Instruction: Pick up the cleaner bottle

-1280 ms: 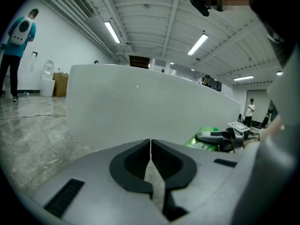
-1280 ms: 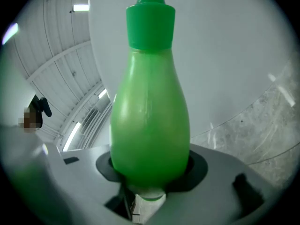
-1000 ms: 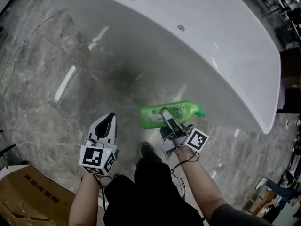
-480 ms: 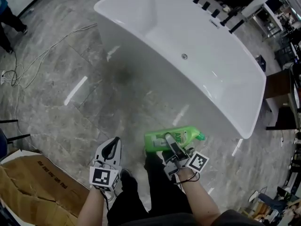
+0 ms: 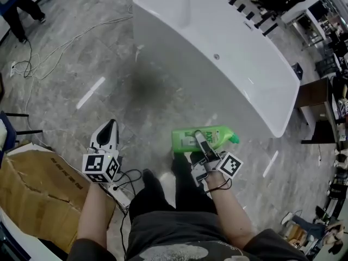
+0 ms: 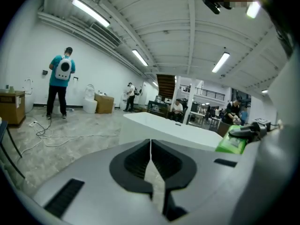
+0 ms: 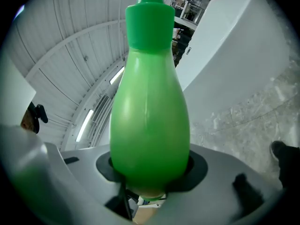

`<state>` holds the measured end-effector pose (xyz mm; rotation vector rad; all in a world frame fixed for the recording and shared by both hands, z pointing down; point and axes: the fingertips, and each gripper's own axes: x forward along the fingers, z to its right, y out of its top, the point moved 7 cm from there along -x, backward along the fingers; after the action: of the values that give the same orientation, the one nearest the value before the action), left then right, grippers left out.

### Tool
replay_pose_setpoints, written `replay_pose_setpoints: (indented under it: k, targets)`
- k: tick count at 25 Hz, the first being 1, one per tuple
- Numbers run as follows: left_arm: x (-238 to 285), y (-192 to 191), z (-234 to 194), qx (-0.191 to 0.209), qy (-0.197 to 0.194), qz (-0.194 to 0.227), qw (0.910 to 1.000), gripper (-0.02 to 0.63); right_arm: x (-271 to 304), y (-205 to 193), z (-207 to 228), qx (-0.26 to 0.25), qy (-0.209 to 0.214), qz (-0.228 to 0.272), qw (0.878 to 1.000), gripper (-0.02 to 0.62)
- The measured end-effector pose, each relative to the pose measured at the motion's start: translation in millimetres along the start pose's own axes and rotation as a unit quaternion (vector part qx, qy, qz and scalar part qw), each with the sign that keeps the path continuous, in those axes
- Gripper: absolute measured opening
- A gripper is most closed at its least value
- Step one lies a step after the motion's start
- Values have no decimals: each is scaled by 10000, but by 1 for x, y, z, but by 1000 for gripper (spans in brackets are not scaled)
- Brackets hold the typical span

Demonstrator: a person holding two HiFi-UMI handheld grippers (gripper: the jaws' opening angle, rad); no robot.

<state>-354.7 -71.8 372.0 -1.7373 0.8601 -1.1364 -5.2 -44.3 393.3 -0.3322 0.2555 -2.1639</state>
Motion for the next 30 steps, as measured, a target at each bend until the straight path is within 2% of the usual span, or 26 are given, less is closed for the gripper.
replay_pose_setpoints:
  k: [5, 10, 17, 22, 30]
  targets:
    - [-38, 44, -14, -15, 294, 297, 9991, 18, -18, -14, -35, 45, 49, -47, 10000, 199]
    - [-64, 63, 29, -115, 178, 472, 9987, 18, -24, -7, -63, -107, 304, -331, 9989, 199]
    - [-84, 49, 106, -319, 68, 498, 9982, 18, -44, 4, -79, -78, 668, -696, 9953, 199]
    - [-104, 33, 180, -246, 58, 494, 9985, 18, -99, 23, -76, -19, 844, -806, 9932, 199]
    - [-143, -8, 294, -93, 109, 468, 9988, 18, -201, 37, -49, 132, 864, -914, 9920, 199]
